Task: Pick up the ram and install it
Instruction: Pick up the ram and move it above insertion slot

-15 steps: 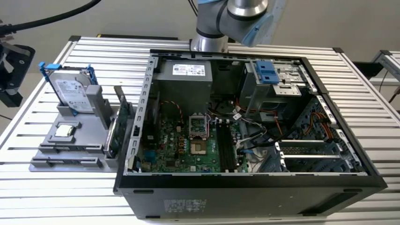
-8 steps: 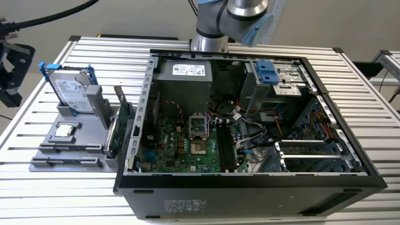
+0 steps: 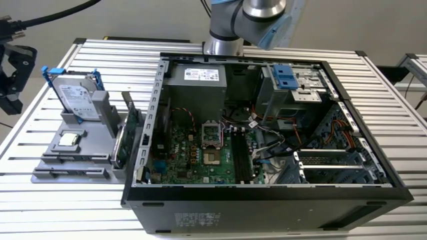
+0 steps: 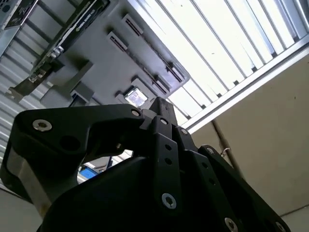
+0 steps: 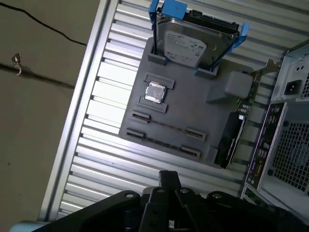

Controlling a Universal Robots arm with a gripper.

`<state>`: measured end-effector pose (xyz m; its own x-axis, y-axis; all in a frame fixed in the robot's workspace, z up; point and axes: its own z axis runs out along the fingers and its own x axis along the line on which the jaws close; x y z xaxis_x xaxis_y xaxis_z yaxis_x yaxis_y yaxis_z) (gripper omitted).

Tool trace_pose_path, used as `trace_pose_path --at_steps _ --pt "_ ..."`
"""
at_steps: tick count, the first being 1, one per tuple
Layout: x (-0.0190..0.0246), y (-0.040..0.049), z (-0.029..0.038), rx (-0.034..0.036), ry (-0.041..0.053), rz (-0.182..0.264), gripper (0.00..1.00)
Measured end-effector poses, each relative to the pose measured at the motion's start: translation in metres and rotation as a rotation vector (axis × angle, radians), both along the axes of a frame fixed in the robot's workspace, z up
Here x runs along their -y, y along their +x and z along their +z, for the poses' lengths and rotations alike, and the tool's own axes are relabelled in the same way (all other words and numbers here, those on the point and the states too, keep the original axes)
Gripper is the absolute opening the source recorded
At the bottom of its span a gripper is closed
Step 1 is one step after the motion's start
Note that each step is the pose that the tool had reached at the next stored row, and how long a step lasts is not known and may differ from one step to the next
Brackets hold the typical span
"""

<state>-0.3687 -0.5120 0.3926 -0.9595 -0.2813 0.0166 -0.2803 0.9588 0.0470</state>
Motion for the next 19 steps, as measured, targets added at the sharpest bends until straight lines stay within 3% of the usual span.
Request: trace_pose_path --at_steps 19 --pt "0.0000 -0.0004 0.0000 0.0000 -0.0037 0.210 0.00"
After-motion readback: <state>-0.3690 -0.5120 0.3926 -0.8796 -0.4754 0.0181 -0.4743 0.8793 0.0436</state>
